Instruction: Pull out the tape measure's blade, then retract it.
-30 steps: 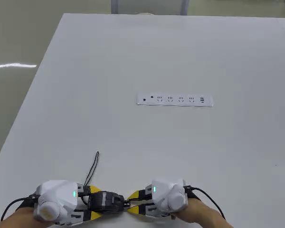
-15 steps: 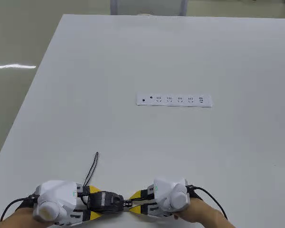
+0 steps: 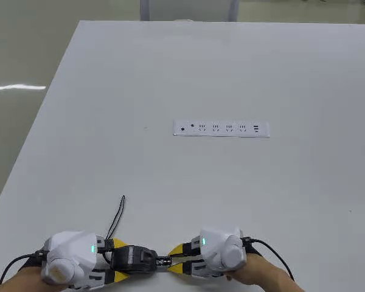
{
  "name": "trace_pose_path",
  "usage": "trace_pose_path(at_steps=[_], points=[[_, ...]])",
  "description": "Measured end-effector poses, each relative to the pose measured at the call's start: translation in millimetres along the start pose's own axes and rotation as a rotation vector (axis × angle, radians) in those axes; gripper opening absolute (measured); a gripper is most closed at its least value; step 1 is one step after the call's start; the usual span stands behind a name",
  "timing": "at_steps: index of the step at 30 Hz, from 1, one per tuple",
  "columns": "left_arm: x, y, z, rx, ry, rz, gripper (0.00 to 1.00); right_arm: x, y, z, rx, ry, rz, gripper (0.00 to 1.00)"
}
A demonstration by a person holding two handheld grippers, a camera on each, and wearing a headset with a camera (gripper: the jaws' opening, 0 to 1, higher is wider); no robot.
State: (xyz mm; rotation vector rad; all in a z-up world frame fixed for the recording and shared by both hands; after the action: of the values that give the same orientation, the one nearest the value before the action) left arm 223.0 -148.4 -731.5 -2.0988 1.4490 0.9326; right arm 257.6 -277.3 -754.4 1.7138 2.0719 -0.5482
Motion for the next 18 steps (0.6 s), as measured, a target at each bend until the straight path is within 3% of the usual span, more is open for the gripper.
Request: trace_pose_path(at_steps=[18], points=[[0.3, 0.3, -0.5, 0.002, 0.002, 0.002, 0.28, -8.7, -0.2, 5.0, 0.009, -0.004, 0.007, 0.09]])
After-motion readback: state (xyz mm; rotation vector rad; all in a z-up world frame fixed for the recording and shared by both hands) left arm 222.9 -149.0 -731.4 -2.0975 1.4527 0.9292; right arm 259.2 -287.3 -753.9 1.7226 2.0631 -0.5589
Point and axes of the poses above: the centre of the closed fingertips' face, and the gripper's own axes: x roughly forward along the fingers, y roughly to its right, z roughly out of its underside, the point moved 4 cm from there along -x, roughly backward along the fingers, and after that the axes turned 3 degrees about z, right-handed, at the moved point
